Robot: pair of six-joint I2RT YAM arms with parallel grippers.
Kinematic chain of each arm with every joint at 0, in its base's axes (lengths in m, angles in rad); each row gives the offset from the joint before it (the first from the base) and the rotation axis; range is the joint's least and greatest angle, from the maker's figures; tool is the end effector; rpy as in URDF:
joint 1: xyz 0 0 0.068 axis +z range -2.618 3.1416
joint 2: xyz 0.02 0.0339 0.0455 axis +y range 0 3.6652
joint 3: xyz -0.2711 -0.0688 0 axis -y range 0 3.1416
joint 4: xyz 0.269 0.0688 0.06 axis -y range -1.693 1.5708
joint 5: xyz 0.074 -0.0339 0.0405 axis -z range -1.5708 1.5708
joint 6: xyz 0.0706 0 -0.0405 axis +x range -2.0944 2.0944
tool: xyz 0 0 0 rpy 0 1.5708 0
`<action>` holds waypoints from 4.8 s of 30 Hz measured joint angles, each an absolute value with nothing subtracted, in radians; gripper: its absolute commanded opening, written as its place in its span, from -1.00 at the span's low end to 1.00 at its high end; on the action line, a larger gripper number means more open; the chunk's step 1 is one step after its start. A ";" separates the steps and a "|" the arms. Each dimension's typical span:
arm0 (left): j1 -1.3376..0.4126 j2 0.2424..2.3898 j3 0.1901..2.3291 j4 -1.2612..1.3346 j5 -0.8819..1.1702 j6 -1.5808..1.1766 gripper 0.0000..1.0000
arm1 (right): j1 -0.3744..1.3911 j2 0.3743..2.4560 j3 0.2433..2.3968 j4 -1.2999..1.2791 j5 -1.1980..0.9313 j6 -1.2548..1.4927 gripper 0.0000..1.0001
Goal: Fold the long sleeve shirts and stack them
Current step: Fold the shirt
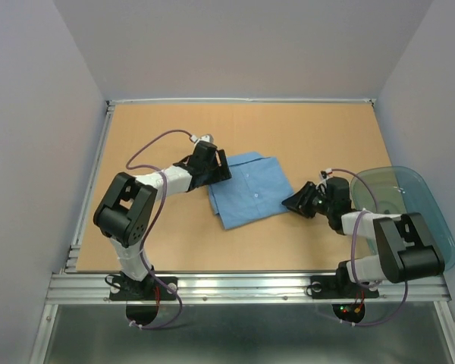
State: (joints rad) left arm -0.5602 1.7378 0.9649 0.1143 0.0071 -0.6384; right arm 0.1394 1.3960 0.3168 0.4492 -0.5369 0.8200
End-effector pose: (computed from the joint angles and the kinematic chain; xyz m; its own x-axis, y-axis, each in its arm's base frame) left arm 0.3504 -0.2203 0.1475 -0.7358 -0.2419 -0.6325 0.1216 0.8717 -0.4748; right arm 0.2540 0.0721 0.0923 -0.7846 0.5243 -0.3309 0.0659 0.6012 0.7964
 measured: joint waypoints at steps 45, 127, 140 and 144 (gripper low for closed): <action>-1.183 1.647 1.047 -0.113 -0.384 -0.231 0.77 | 0.235 1.318 0.511 -0.050 -0.208 0.669 -0.22; -1.325 1.730 0.779 0.458 -0.710 0.156 -0.60 | 0.216 1.556 0.638 0.089 -0.601 0.946 0.87; -1.342 1.707 0.780 0.444 -0.719 0.130 -0.60 | 0.293 1.771 0.677 0.356 -0.750 1.037 0.55; -1.348 1.696 0.780 0.442 -0.723 0.122 -0.60 | 0.323 1.813 0.693 0.395 -0.763 1.037 0.32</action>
